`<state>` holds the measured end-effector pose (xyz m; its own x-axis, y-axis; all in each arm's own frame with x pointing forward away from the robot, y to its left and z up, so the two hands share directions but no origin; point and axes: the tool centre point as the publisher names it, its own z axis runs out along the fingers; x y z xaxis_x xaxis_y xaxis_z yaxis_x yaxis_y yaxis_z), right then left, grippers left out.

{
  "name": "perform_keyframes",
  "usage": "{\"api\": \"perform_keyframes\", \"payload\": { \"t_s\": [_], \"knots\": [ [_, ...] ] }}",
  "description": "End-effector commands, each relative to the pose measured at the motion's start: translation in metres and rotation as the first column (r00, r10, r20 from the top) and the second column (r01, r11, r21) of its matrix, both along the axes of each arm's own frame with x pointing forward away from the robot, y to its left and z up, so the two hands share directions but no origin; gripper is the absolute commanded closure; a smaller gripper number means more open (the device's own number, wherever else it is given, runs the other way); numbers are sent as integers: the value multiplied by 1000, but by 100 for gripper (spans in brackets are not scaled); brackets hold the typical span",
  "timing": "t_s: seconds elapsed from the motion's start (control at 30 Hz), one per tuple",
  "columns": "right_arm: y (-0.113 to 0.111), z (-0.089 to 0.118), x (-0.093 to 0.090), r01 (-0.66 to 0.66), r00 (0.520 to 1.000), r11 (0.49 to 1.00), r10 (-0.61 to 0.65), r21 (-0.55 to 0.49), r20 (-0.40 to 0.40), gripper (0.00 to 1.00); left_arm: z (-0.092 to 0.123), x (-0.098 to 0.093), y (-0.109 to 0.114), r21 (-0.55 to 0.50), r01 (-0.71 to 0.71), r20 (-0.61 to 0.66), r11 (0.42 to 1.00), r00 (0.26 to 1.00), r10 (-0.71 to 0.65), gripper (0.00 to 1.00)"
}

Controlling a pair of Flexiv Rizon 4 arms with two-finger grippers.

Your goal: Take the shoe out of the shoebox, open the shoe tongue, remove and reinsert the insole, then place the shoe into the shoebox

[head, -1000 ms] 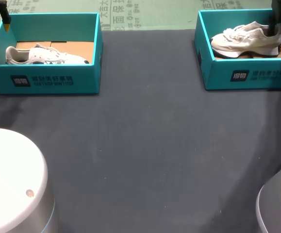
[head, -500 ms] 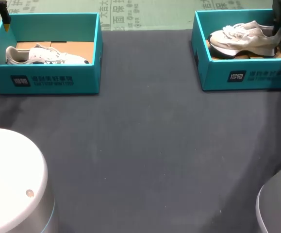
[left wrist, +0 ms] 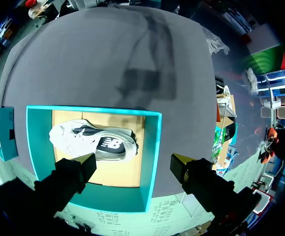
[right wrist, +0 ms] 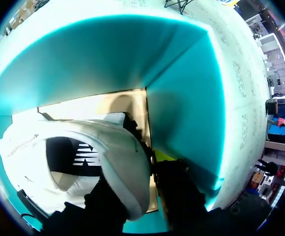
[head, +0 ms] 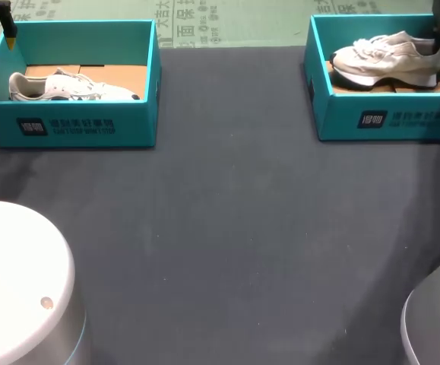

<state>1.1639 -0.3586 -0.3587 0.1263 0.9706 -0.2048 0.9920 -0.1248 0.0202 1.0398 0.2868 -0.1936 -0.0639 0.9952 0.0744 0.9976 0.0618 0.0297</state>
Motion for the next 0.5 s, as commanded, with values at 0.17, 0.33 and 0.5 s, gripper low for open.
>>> {"api": "perform_keyframes", "payload": {
  "t_s": [0.17, 0.33, 0.5],
  "knots": [
    [6, 8, 2, -9, 1000, 1000, 9, 15, 6, 100, 0, -1, 0, 2, 0, 3, 1000, 1000, 0, 0],
    [10, 12, 3, -18, 1000, 1000, 17, 22, 11, 100, 0, -1, 0, 2, 0, 3, 1000, 1000, 0, 0],
    [13, 21, 4, -35, 999, 999, 34, 18, 20, 100, 0, -1, 0, 2, 0, 3, 1000, 1000, 0, 0]
  ]
}}
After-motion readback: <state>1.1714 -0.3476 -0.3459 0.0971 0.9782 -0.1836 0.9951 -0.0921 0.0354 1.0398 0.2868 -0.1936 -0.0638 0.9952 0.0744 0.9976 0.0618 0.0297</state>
